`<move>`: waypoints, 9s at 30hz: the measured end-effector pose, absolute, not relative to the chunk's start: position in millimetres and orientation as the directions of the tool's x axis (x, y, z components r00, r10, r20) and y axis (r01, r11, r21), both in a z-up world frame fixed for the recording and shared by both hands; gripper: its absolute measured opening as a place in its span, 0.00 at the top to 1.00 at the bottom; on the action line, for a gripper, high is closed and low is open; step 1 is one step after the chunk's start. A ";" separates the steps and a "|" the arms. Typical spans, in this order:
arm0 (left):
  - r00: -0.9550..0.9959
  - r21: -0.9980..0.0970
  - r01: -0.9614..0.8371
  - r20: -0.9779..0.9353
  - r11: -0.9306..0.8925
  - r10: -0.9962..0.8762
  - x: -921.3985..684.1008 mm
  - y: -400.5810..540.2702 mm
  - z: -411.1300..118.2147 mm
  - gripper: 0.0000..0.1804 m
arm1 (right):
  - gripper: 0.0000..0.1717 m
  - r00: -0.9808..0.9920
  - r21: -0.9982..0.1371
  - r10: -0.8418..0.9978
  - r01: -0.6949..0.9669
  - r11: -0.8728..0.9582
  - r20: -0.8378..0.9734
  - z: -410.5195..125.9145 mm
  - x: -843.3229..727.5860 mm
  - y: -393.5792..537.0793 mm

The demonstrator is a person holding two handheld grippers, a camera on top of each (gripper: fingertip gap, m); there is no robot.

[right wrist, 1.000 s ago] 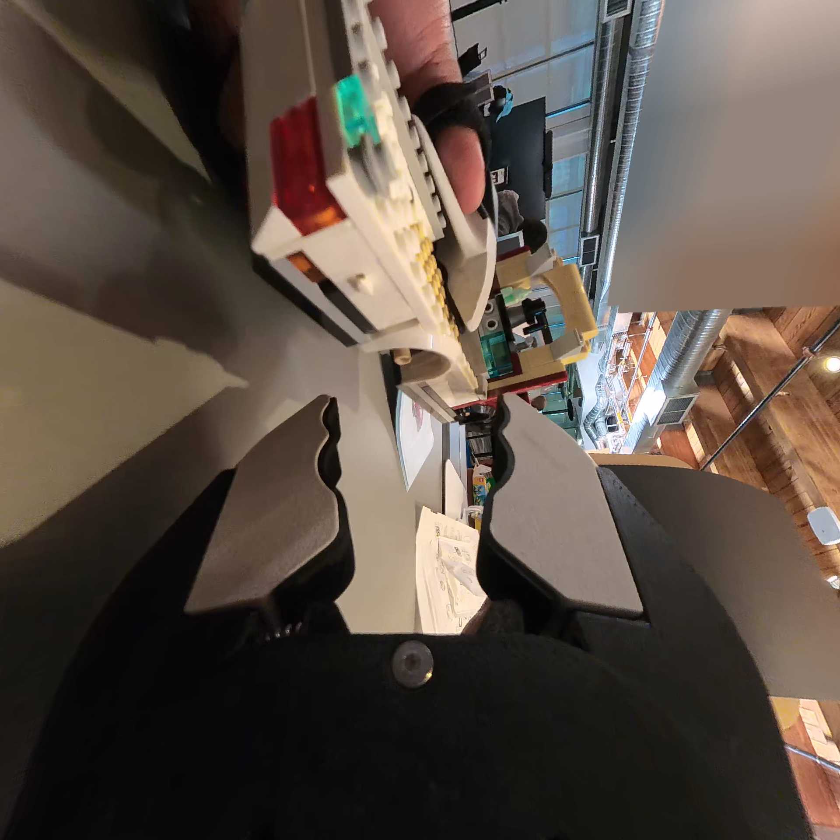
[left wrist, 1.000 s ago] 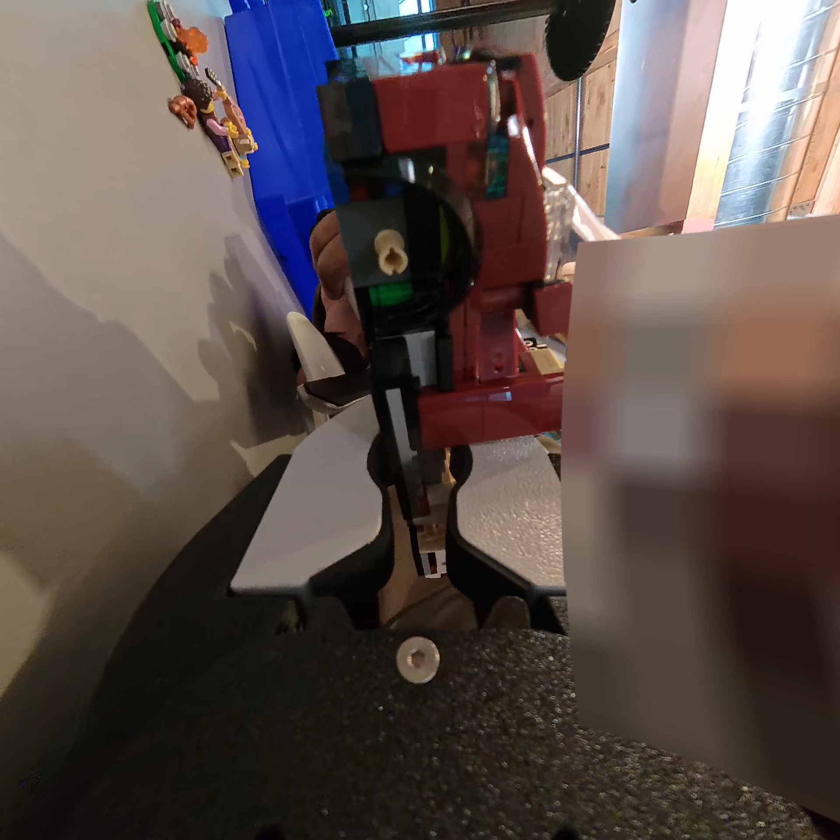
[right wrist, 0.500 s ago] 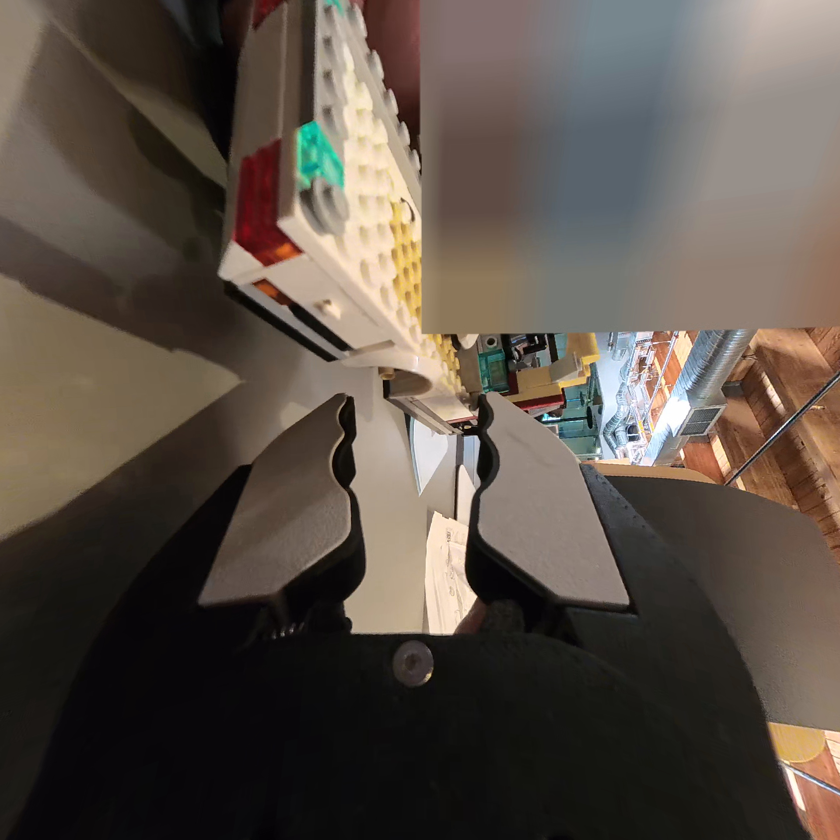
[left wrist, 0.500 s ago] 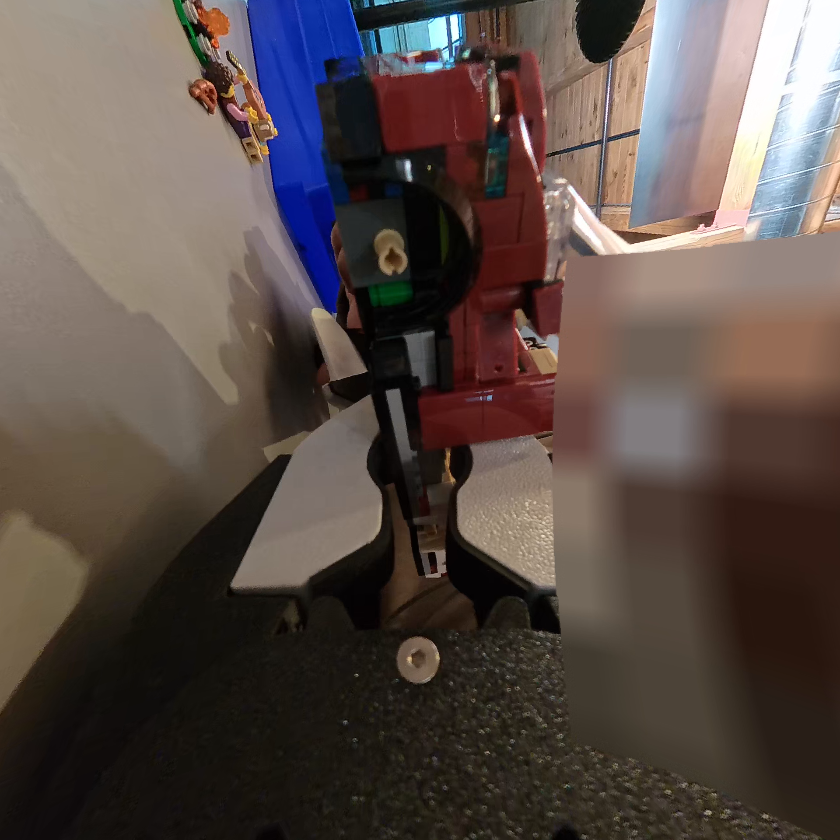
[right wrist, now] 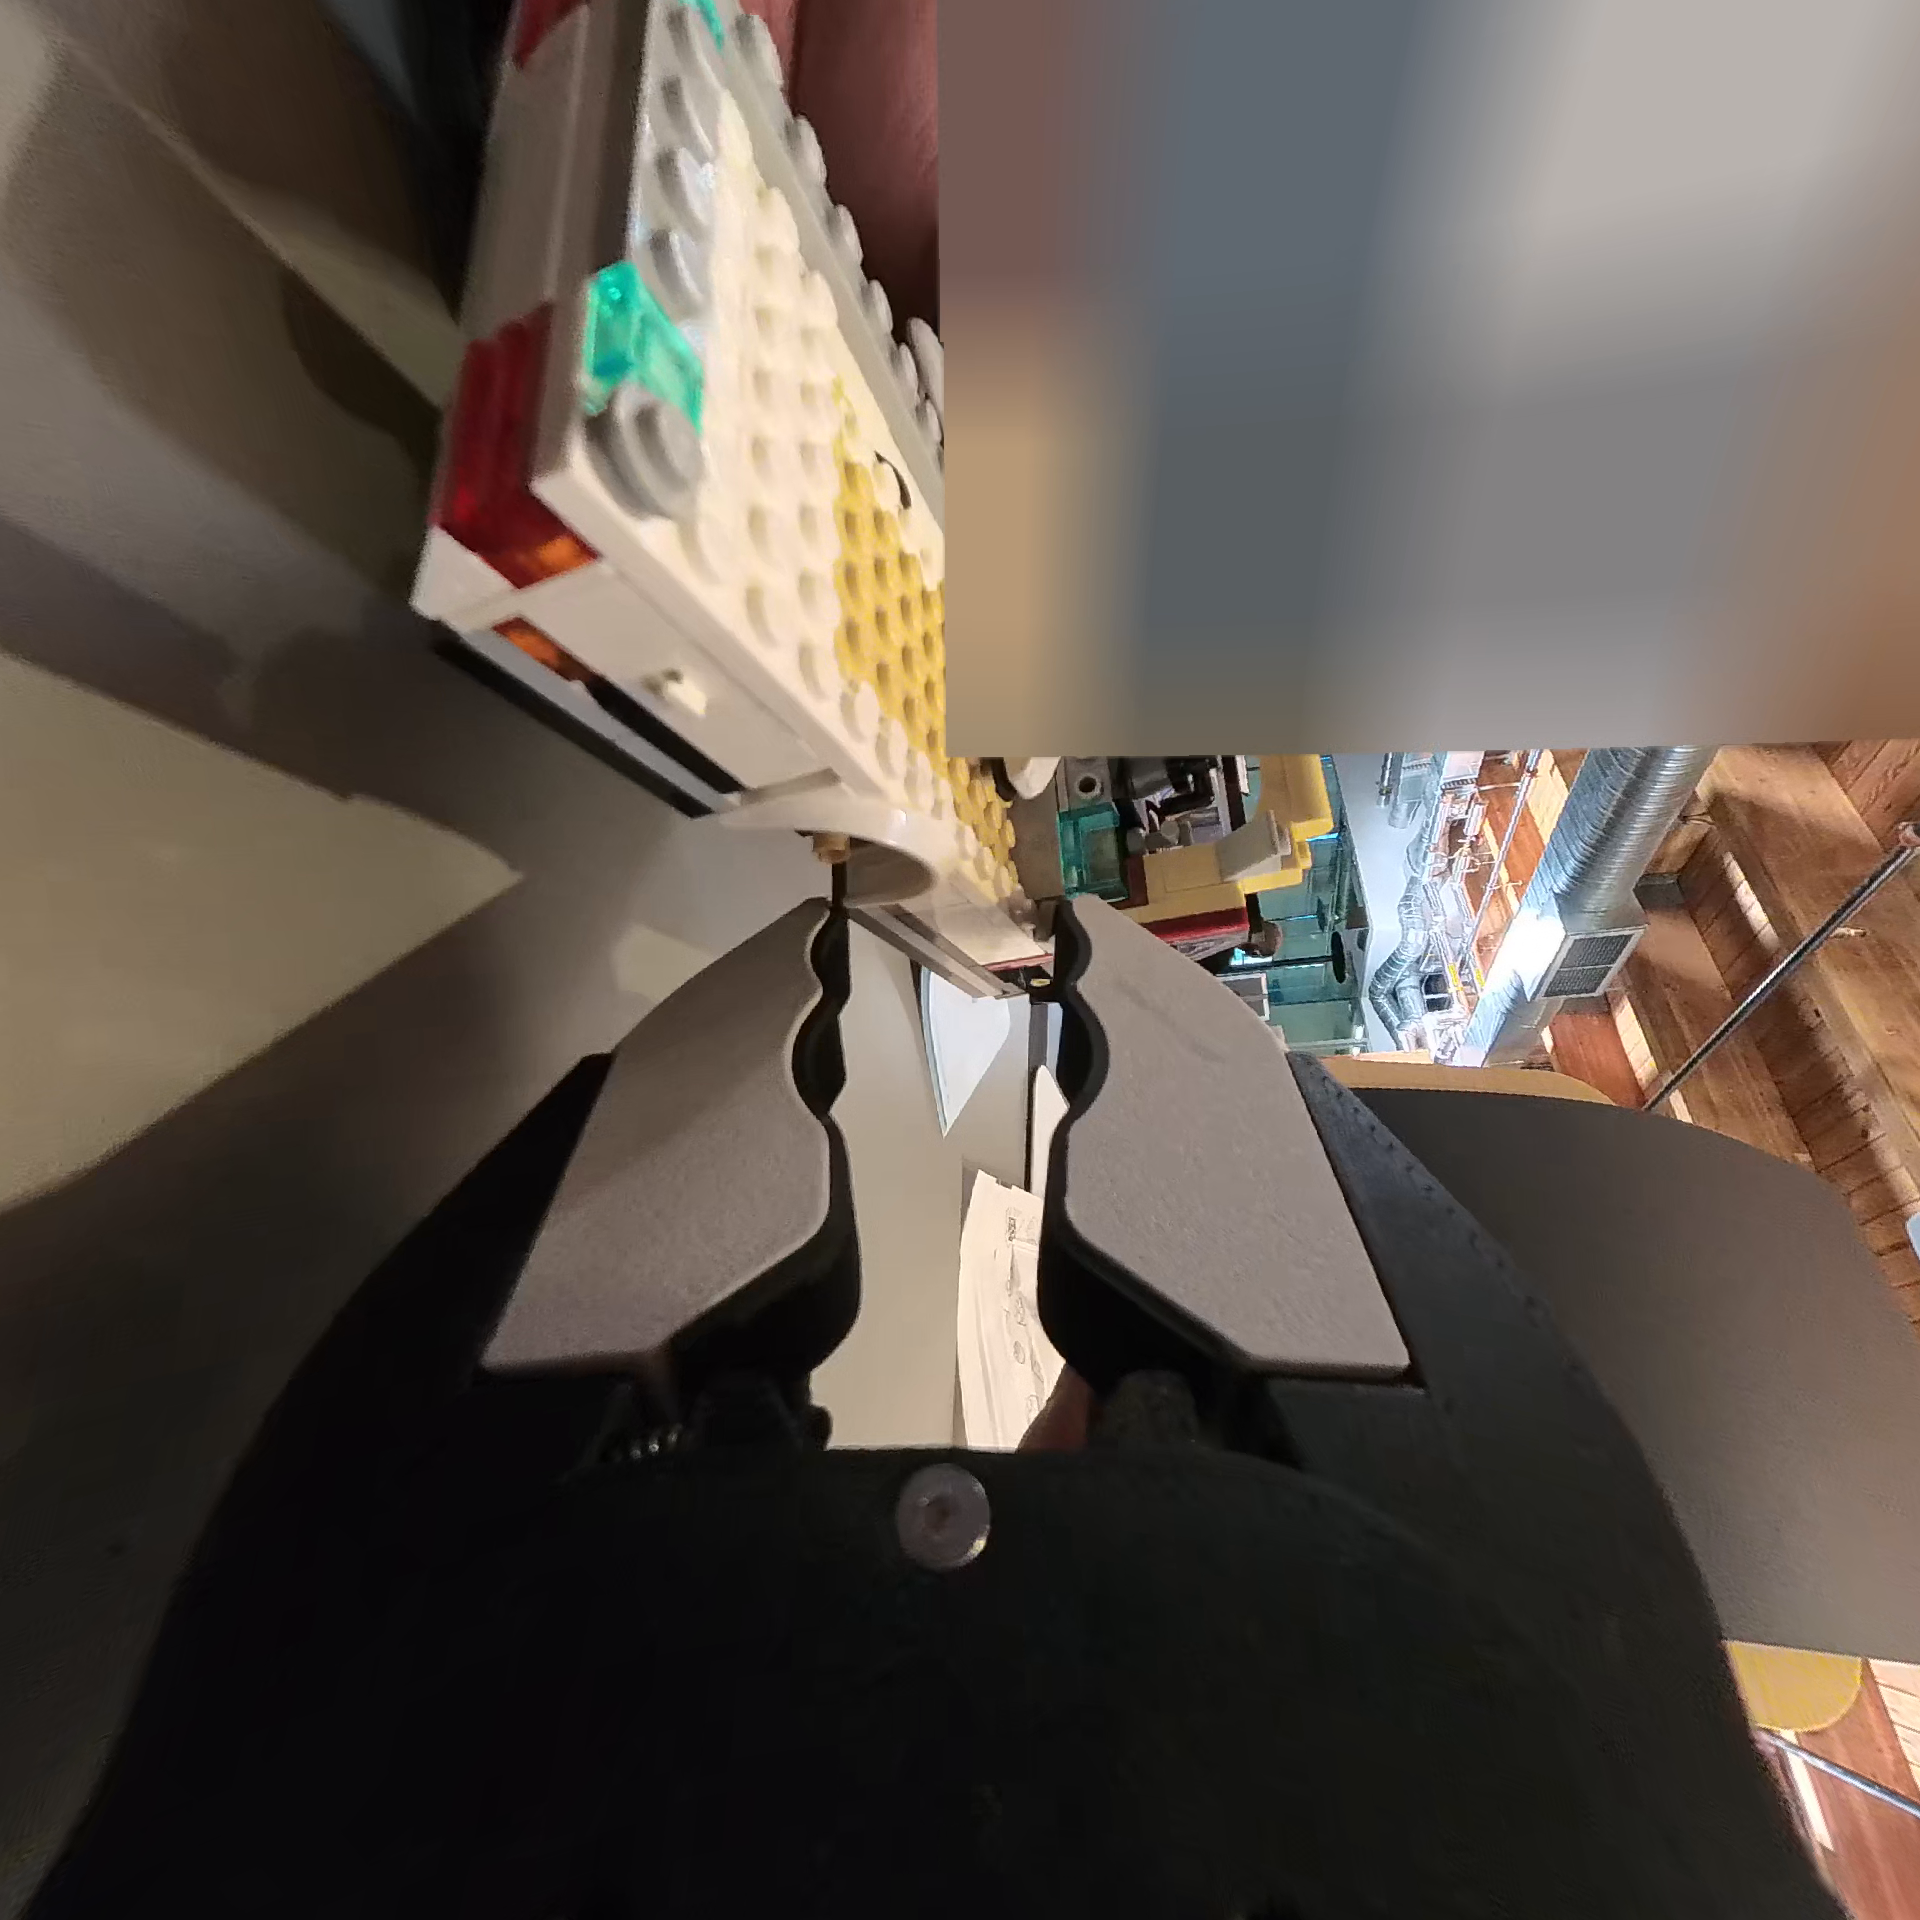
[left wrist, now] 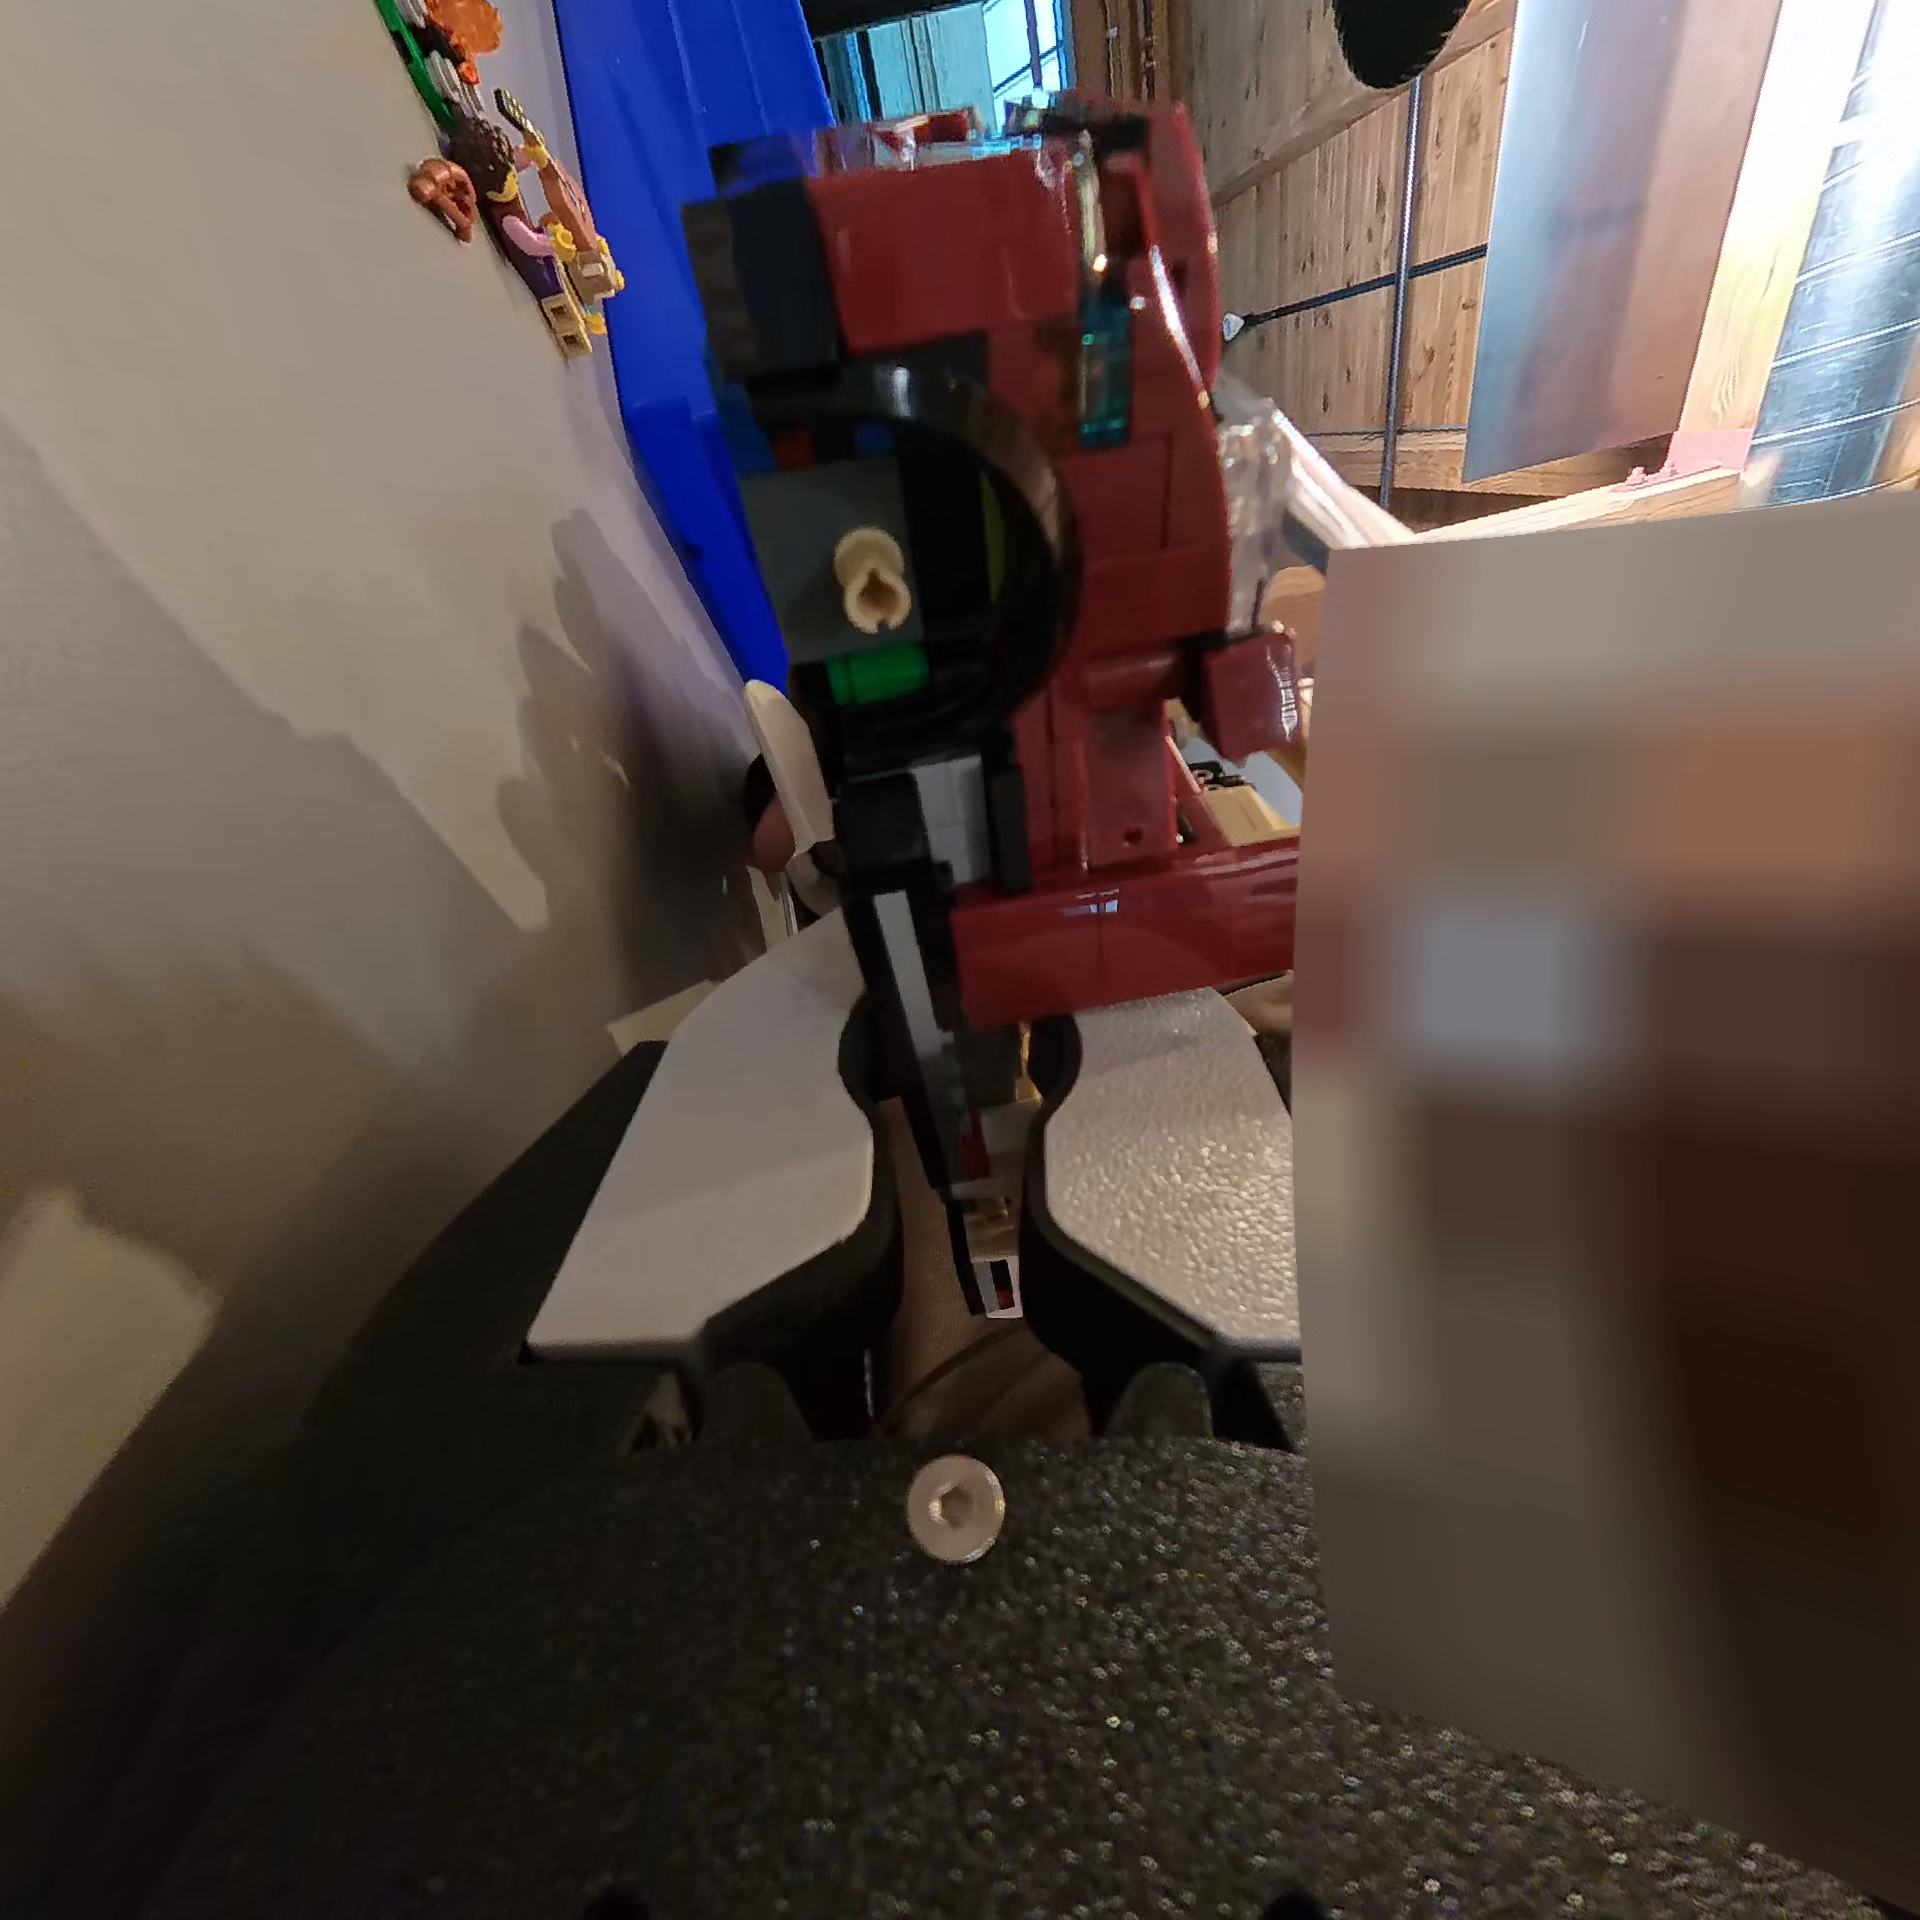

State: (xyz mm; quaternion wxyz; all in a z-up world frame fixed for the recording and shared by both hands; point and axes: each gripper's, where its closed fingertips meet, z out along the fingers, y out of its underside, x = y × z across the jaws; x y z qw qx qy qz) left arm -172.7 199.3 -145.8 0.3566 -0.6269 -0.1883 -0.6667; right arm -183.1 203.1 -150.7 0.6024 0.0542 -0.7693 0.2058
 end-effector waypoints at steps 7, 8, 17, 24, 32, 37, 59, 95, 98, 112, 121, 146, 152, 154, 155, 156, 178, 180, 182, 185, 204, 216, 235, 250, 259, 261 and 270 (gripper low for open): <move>0.038 -0.193 0.711 0.971 -0.676 -0.236 -173.1 199.3 -146.0 0.88 | 0.78 -0.272 -0.247 0.160 -0.324 0.913 0.949 -151.6 -184.5 203.8; 0.037 -0.192 0.711 0.971 -0.676 -0.236 -173.1 199.3 -145.9 0.88 | 0.78 -0.273 -0.248 0.161 -0.323 0.913 0.948 -151.7 -184.7 203.9; 0.043 -0.191 0.708 0.973 -0.680 -0.229 -172.3 199.5 -147.2 0.88 | 0.79 -0.280 -0.237 0.147 -0.324 0.916 0.949 -153.4 -185.9 205.5; 0.046 -0.190 0.706 0.974 -0.682 -0.224 -171.8 199.6 -148.2 0.88 | 0.79 -0.280 -0.220 0.129 -0.323 0.920 0.951 -154.2 -187.0 206.5; 0.018 -0.179 0.724 0.970 -0.666 -0.241 -175.8 200.8 -144.4 0.88 | 0.78 -0.255 -0.254 0.179 -0.301 0.919 0.950 -149.8 -192.2 209.2; 0.005 -0.169 0.725 0.971 -0.668 -0.241 -176.5 201.1 -143.9 0.88 | 0.76 -0.260 -0.297 0.223 -0.295 0.908 0.940 -148.0 -192.9 214.9; 0.053 -0.217 0.693 0.967 -0.687 -0.251 -168.8 199.0 -145.4 0.88 | 0.77 -0.238 -0.210 0.136 -0.321 0.923 0.962 -147.1 -190.0 212.0; 0.086 -0.258 0.657 0.959 -0.708 -0.270 -162.9 195.1 -144.6 0.87 | 0.82 -0.221 -0.140 0.071 -0.314 0.939 0.973 -144.9 -185.4 210.6; 0.065 -0.261 0.660 0.954 -0.704 -0.292 -163.7 194.4 -140.1 0.87 | 0.82 -0.218 -0.180 0.114 -0.317 0.931 0.969 -141.3 -185.4 210.3; 0.226 -0.544 0.687 0.790 -0.482 -0.570 -192.6 193.0 -104.6 0.88 | 0.75 -0.530 -0.889 0.752 -0.004 0.459 0.391 -117.6 -189.4 221.0; 0.447 -0.787 0.569 0.539 -0.238 -0.714 -192.1 183.2 -86.5 0.88 | 0.75 -0.583 -0.978 0.798 0.207 -0.038 -0.154 -73.8 -188.5 202.1; 0.594 -0.941 0.338 0.202 0.013 -0.779 -166.4 166.5 -79.0 0.88 | 0.83 -0.572 -0.958 0.772 0.228 -0.175 -0.278 -55.0 -185.0 171.0; 0.619 -0.951 0.302 0.142 0.066 -0.773 -164.5 163.1 -76.8 0.88 | 0.85 -0.576 -0.972 0.785 0.173 -0.157 -0.229 -51.3 -181.2 165.5; 0.625 -0.954 0.290 0.125 0.080 -0.771 -163.9 162.2 -76.7 0.88 | 0.85 -0.576 -0.975 0.787 0.164 -0.153 -0.220 -51.1 -180.4 164.1; 0.626 -0.954 0.286 0.118 0.086 -0.770 -163.6 161.8 -76.5 0.88 | 0.85 -0.577 -0.976 0.788 0.158 -0.150 -0.214 -50.8 -179.8 163.4; 0.627 -0.955 0.284 0.114 0.089 -0.771 -163.4 161.4 -76.3 0.88 | 0.85 -0.577 -0.977 0.789 0.154 -0.148 -0.211 -50.5 -179.5 162.9; 0.622 -0.954 0.288 0.122 0.080 -0.773 -163.5 160.9 -77.8 0.88 | 0.85 -0.542 -0.983 0.821 0.121 -0.136 -0.180 -51.2 -179.3 162.6; 0.621 -0.955 0.287 0.121 0.081 -0.774 -163.3 160.8 -77.8 0.88 | 0.85 -0.543 -0.984 0.821 0.119 -0.133 -0.177 -51.3 -179.1 162.3; 0.621 -0.954 0.288 0.123 0.079 -0.774 -163.4 160.8 -77.9 0.88 | 0.85 -0.542 -0.984 0.822 0.117 -0.134 -0.176 -51.2 -179.1 162.3; 0.622 -0.955 0.286 0.126 0.075 -0.773 -163.7 161.2 -78.8 0.88 | 0.85 -0.545 -0.982 0.818 0.124 -0.139 -0.185 -52.2 -179.4 162.9; 0.606 -0.931 0.364 0.204 0.040 -0.769 -173.0 165.7 -76.3 0.88 | 0.80 -0.558 -0.977 0.802 0.135 -0.165 -0.212 -51.6 -181.5 166.4; 0.510 -0.836 0.539 0.425 -0.108 -0.748 -187.6 177.0 -80.5 0.88 | 0.80 -0.495 -0.962 0.828 0.201 -0.184 -0.262 -65.0 -190.9 181.9; 0.517 -0.839 0.506 0.481 -0.200 -0.708 -177.1 184.7 -92.3 0.88 | 0.80 -0.448 -0.934 0.823 0.242 -0.264 -0.349 -71.1 -197.4 198.1; 0.505 -0.836 0.497 0.497 -0.233 -0.705 -176.5 183.3 -95.0 0.88 | 0.87 -0.475 -0.922 0.793 0.258 -0.289 -0.382 -72.6 -196.6 194.0; 0.562 -0.770 0.564 0.623 -0.298 -0.544 -193.9 201.9 -111.0 0.88 | 0.79 -0.427 -0.886 0.781 0.306 -0.349 -0.456 -74.9 -200.9 219.1; 0.539 -0.741 0.595 0.655 -0.311 -0.529 -198.9 201.8 -111.6 0.88 | 0.76 -0.407 -0.894 0.804 0.305 -0.327 -0.433 -69.4 -194.6 234.0; 0.520 -0.723 0.603 0.676 -0.336 -0.522 -197.4 202.1 -113.9 0.88 | 0.79 -0.265 -0.852 0.942 0.522 -0.038 -0.204 -137.2 -104.1 273.3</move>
